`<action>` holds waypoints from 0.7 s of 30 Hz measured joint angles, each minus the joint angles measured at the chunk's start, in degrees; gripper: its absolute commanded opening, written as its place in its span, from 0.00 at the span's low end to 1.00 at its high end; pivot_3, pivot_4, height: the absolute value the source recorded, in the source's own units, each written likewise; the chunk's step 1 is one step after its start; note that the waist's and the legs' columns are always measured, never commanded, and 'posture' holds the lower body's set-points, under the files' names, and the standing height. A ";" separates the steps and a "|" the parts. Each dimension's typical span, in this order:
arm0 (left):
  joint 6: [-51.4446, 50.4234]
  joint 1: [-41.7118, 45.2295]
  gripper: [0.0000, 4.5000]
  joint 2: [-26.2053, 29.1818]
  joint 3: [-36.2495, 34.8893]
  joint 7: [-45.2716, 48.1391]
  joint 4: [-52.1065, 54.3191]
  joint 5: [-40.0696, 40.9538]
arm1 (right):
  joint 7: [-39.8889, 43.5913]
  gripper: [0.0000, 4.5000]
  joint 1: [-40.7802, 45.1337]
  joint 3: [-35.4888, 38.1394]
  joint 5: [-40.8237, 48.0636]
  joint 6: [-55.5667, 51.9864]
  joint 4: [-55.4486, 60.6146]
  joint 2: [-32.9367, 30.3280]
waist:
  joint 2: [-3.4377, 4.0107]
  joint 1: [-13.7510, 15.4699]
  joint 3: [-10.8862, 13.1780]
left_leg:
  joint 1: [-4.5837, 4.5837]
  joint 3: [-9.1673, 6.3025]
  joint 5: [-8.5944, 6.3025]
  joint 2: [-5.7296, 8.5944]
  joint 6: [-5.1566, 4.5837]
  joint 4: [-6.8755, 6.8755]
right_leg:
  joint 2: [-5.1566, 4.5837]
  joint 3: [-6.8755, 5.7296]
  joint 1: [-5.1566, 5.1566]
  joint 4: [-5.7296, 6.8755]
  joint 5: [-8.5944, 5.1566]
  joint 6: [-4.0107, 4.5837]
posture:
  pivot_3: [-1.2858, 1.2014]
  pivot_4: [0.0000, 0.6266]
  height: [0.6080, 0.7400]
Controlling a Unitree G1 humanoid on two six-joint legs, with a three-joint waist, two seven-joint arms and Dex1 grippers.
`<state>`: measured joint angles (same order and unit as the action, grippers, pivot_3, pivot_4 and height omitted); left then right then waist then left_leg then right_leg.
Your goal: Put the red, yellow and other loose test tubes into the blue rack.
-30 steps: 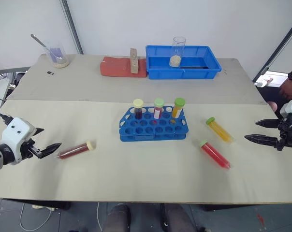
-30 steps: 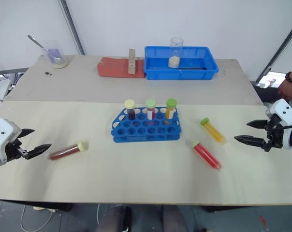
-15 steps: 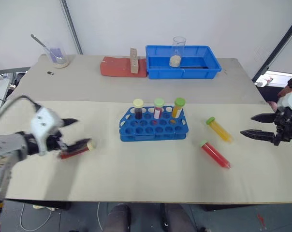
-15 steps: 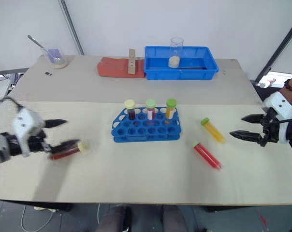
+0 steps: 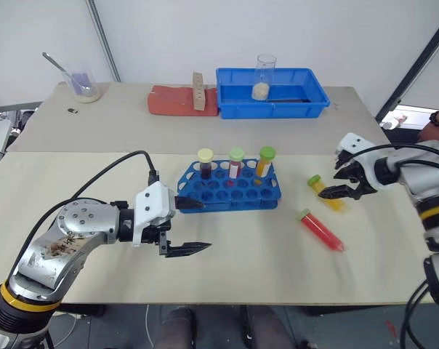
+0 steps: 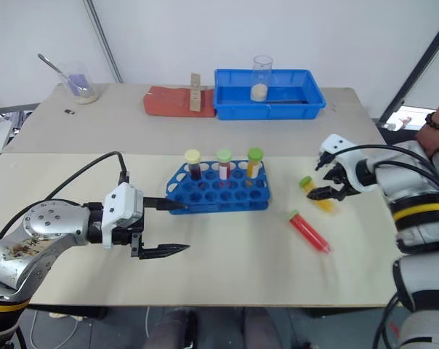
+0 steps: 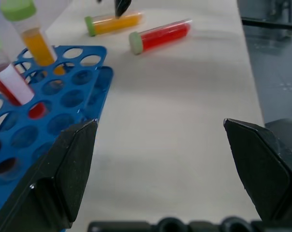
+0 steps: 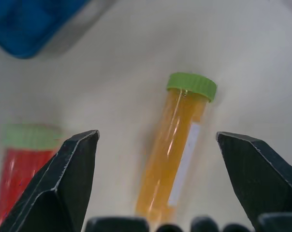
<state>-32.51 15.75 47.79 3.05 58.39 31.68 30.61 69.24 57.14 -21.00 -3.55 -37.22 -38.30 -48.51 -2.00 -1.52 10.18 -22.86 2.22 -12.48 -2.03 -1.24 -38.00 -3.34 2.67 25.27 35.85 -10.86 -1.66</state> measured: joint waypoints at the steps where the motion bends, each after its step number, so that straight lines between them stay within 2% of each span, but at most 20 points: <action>1: -0.02 0.15 1.00 -0.25 0.49 -0.02 0.03 -0.04 | -0.67 0.96 1.83 -0.77 -1.18 0.70 -3.77 1.49 | 0.00 -0.02 0.00 | -0.04 -0.01 0.00 0.00 0.00 0.00 | 0.00 0.00 0.01 -0.04 0.02 0.00 | 0.52 0.24 1.00; 6: -0.09 0.41 1.00 -1.34 2.11 -0.72 0.09 -0.34 | -1.74 0.96 8.00 -1.55 -5.68 5.21 -19.70 6.14 | 0.00 -0.04 0.00 | -0.21 -0.05 -0.01 0.05 0.00 0.00 | -0.04 -0.02 0.04 -0.21 0.05 -0.09 | 0.52 0.24 1.00; 9: -0.09 0.61 1.00 -2.43 3.19 -1.44 0.26 -1.06 | -1.80 0.77 9.85 -1.64 -7.33 7.22 -25.74 8.05 | 0.00 -0.15 0.00 | -0.21 -0.06 -0.01 0.07 0.00 0.00 | -0.06 -0.02 0.03 -0.21 0.08 -0.11 | 0.52 0.24 1.00; 16: 0.11 1.19 1.00 -3.53 4.70 -2.00 0.67 -1.67 | -1.79 0.25 12.37 -0.80 -9.21 9.10 -32.10 9.29 | 0.00 -0.88 0.00 | -0.07 -0.09 0.00 0.06 0.00 0.00 | -0.04 -0.02 -0.04 -0.10 0.08 -0.10 | 0.52 0.24 1.00; 17: 0.17 1.20 1.00 -3.68 4.77 -2.04 0.66 -1.87 | -1.76 0.21 12.41 -0.48 -9.20 9.21 -32.22 9.42 | 0.01 -0.96 0.00 | -0.06 -0.10 0.00 0.06 0.00 0.00 | -0.04 -0.01 -0.04 -0.08 0.08 -0.10 | 0.52 0.24 1.00; 21: 1.34 1.36 1.00 -4.69 4.88 -2.00 0.37 -2.25 | -0.60 0.21 12.43 0.59 -9.15 9.16 -32.38 9.46 | 0.01 -1.12 0.00 | -0.03 -0.10 0.00 0.06 0.00 0.00 | -0.02 0.00 -0.04 -0.04 0.08 -0.10 | 0.52 0.24 1.00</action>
<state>-31.17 17.11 43.10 7.93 56.39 32.05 28.36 68.63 69.57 -20.40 -12.70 -28.06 -70.68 -39.06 -1.99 -2.64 10.18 -22.89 2.13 -12.49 -1.97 -1.24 -38.00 -3.37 2.66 25.23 35.81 -10.79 -1.76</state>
